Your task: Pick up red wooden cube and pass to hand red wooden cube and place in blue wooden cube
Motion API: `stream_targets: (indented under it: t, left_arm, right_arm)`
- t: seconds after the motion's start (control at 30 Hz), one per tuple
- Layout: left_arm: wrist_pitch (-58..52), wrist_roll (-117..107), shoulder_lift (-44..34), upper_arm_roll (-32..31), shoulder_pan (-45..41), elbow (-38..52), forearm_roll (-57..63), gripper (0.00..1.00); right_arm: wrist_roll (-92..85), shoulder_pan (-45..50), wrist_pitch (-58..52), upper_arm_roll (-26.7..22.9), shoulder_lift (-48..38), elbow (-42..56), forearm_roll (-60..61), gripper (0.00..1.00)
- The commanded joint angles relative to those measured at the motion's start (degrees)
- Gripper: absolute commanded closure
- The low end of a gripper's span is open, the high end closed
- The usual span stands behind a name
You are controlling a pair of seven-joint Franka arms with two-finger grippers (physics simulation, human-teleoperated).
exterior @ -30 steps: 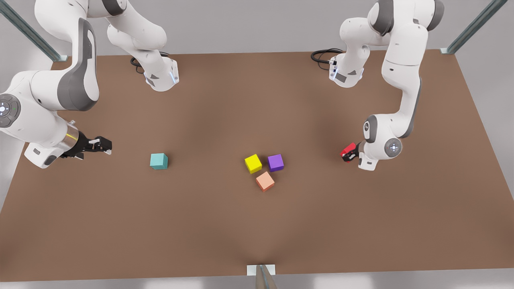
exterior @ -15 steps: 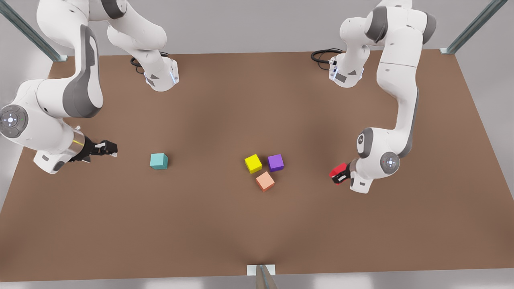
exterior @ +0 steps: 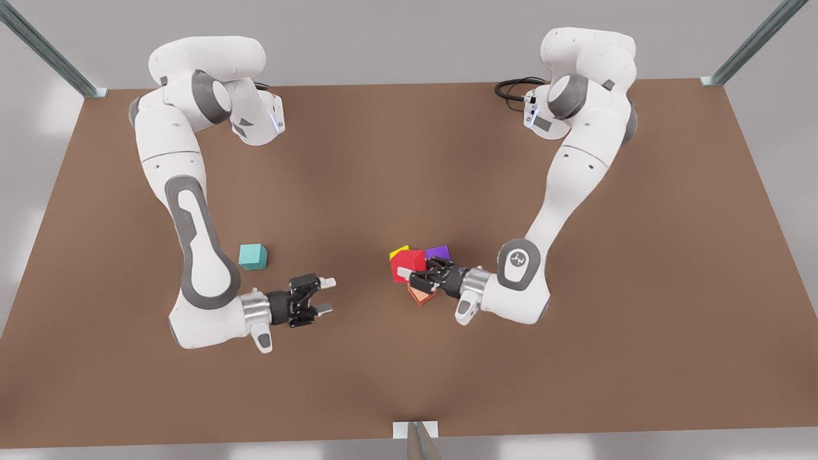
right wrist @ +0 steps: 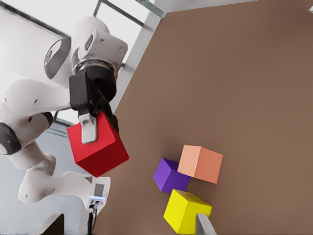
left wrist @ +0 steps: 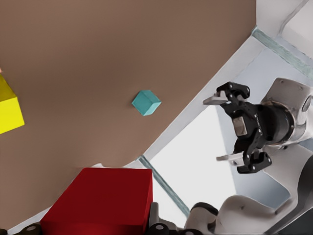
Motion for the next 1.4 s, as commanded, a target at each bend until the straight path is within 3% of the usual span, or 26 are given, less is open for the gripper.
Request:
stream_targets:
  t: [0.0, 0.43, 1.37]
  left_arm:
    - [6.58, 30.20, 0.72, -0.31, -0.26, 0.18, -4.34, 0.38]
    - [7.29, 35.92, 1.07, -1.01, -0.26, 0.18, -4.69, 0.38]
    - [7.81, 36.36, 1.43, -1.45, -0.26, 0.18, -4.69, 0.38]
  right_arm:
    - [-65.02, 0.22, 2.30, 0.07, 0.03, -0.34, 3.19, 0.00]
    - [-74.78, 5.40, 6.08, 0.16, 0.47, -6.58, 15.32, 0.00]
    - [-75.92, 9.80, 10.03, 0.16, 2.23, -6.23, 26.04, 0.00]
